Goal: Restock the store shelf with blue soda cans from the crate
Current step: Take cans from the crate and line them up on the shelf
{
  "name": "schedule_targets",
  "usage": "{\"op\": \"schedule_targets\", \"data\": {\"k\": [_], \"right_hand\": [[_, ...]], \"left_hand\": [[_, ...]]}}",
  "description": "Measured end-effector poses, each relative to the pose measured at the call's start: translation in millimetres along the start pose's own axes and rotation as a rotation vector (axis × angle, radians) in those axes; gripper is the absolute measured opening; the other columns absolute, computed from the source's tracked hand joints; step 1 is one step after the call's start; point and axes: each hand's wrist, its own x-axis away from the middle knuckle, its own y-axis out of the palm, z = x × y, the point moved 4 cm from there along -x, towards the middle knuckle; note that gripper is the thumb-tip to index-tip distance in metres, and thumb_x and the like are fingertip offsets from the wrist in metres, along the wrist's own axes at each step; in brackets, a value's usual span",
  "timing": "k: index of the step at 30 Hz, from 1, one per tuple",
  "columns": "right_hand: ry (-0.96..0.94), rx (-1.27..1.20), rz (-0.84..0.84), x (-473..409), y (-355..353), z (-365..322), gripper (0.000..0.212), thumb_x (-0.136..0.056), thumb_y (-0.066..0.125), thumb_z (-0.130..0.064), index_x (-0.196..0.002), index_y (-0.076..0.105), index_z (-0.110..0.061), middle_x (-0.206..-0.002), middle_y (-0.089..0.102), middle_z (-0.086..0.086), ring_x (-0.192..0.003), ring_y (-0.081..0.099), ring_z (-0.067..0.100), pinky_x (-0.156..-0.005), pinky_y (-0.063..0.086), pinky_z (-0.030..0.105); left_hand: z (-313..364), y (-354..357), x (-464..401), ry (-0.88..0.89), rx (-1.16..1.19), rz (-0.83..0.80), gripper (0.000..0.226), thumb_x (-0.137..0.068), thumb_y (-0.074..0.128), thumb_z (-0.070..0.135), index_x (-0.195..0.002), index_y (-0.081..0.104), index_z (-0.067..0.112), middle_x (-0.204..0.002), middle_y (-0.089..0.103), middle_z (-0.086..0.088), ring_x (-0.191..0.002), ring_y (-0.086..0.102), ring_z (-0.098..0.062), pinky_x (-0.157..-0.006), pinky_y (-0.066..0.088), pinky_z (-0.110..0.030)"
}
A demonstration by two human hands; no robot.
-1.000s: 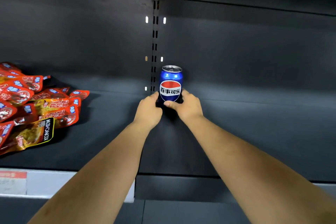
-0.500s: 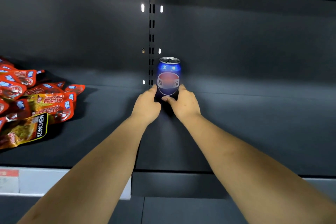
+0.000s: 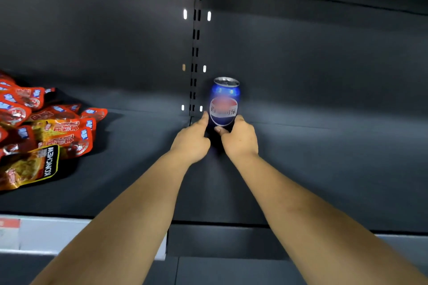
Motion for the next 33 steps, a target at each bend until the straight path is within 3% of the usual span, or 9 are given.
{"op": "schedule_targets", "data": {"k": [9, 15, 20, 24, 29, 33], "right_hand": [[0.041, 0.099, 0.029, -2.1, 3.2, 1.6, 0.039, -0.093, 0.056, -0.030, -0.120, 0.043, -0.004, -0.117, 0.059, 0.015, -0.109, 0.056, 0.032, -0.087, 0.049, 0.041], [0.053, 0.128, 0.003, 10.6, -7.7, 0.1, 0.062, -0.093, 0.056, -0.032, -0.139, 0.029, -0.002, -0.133, 0.051, 0.015, -0.123, 0.047, 0.031, -0.097, 0.044, 0.041], [-0.093, 0.195, -0.069, 47.6, -37.9, 4.8, 0.044, -0.093, 0.052, -0.021, -0.132, 0.038, -0.007, -0.127, 0.055, 0.015, -0.118, 0.050, 0.032, -0.089, 0.045, 0.036], [-0.169, 0.181, -0.108, 81.5, -73.9, 9.5, 0.046, -0.094, 0.051, -0.025, -0.135, 0.041, -0.008, -0.124, 0.058, 0.015, -0.112, 0.056, 0.032, -0.085, 0.047, 0.034], [-0.250, 0.197, -0.126, 119.9, -120.6, 28.0, 0.046, -0.094, 0.051, -0.026, -0.134, 0.041, -0.007, -0.128, 0.056, 0.014, -0.113, 0.055, 0.032, -0.088, 0.049, 0.037], [-0.311, 0.173, -0.114, 149.3, -153.9, 47.9, 0.040, -0.095, 0.049, -0.027, -0.129, 0.046, -0.007, -0.126, 0.058, 0.014, -0.114, 0.055, 0.032, -0.088, 0.049, 0.038]], "left_hand": [[1.3, 1.6, 0.7, 0.021, -0.156, -0.017, 0.069, -0.089, 0.035, 0.002, -0.150, 0.013, 0.027, -0.155, 0.026, -0.001, -0.141, 0.025, -0.027, -0.113, 0.027, -0.034], [7.4, -0.1, 11.1, 0.020, -0.153, -0.007, 0.059, -0.093, 0.038, 0.004, -0.148, 0.025, 0.020, -0.150, 0.036, -0.005, -0.136, 0.034, -0.022, -0.109, 0.032, -0.030], [24.6, -0.3, 36.2, -0.005, -0.224, -0.011, 0.050, -0.094, 0.044, 0.011, -0.143, 0.036, 0.010, -0.140, 0.047, -0.013, -0.128, 0.044, -0.028, -0.102, 0.036, -0.030], [50.9, 5.0, 65.2, 0.018, -0.254, 0.038, 0.041, -0.089, 0.047, 0.009, -0.129, 0.050, 0.009, -0.125, 0.059, -0.016, -0.114, 0.054, -0.032, -0.093, 0.044, -0.032], [100.5, 24.3, 116.8, 0.020, -0.307, 0.084, 0.040, -0.087, 0.047, 0.007, -0.127, 0.051, 0.009, -0.125, 0.057, -0.015, -0.112, 0.054, -0.033, -0.093, 0.046, -0.038], [139.9, 44.4, 153.5, 0.048, -0.292, 0.121, 0.049, -0.089, 0.047, 0.007, -0.138, 0.043, 0.007, -0.134, 0.052, -0.015, -0.122, 0.049, -0.029, -0.100, 0.042, -0.035]]}}
